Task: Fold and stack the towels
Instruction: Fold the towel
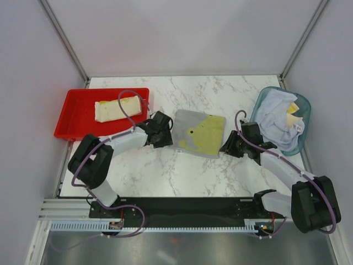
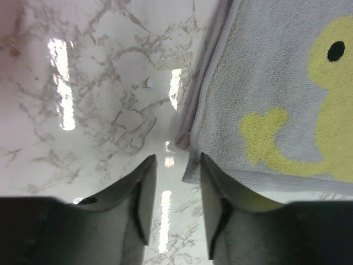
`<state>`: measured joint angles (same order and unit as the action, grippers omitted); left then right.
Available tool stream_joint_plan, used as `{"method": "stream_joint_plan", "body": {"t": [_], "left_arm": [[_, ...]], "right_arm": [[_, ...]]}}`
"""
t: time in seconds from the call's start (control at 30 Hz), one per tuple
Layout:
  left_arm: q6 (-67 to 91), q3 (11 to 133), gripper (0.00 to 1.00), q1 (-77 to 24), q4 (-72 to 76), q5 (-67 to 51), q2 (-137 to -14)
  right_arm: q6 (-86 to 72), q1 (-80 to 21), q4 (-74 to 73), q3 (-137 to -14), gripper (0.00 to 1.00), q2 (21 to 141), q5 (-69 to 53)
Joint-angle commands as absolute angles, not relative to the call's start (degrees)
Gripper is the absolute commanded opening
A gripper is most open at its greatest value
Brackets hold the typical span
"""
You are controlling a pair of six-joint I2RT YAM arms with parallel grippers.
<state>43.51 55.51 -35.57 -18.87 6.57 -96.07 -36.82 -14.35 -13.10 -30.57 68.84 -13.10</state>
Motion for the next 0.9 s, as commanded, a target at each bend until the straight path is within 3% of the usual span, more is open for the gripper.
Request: {"method": "stream_joint_plan", "body": {"t": [0.0, 0.2, 0.33, 0.53, 0.77, 0.87], "left_arm": [[38.16, 60.8, 0.54, -35.24, -22.85, 9.51, -92.11], [34.37, 67.83, 0.57, -35.24, -22.15, 3.1, -95.61], [33.49, 71.19, 0.47, -35.42, -20.57, -1.66, -101.42], [34.8, 65.49, 0.36, -37.08, -17.14, -1.23, -104.5], [34.98, 61.26, 0.3, -39.46, -16.44, 5.89, -102.75], [35.07, 60.38, 0.29, -40.43, -16.43, 7.73, -101.96]], "right_arm": [[-35.86, -14.15, -18.98, -35.5, 0.39, 66.01, -10.99], [-37.0, -14.24, -12.77, -38.41, 0.26, 71.17, -14.23], [-37.88, -14.59, -6.25, -38.06, 0.25, 76.28, -16.78], [-32.97, -14.15, -3.52, -35.25, 0.21, 84.11, -12.75], [-30.15, -14.06, -6.67, -36.56, 0.13, 79.38, -13.27], [-29.79, -14.15, -7.38, -37.7, 0.05, 77.53, -15.63]]}}
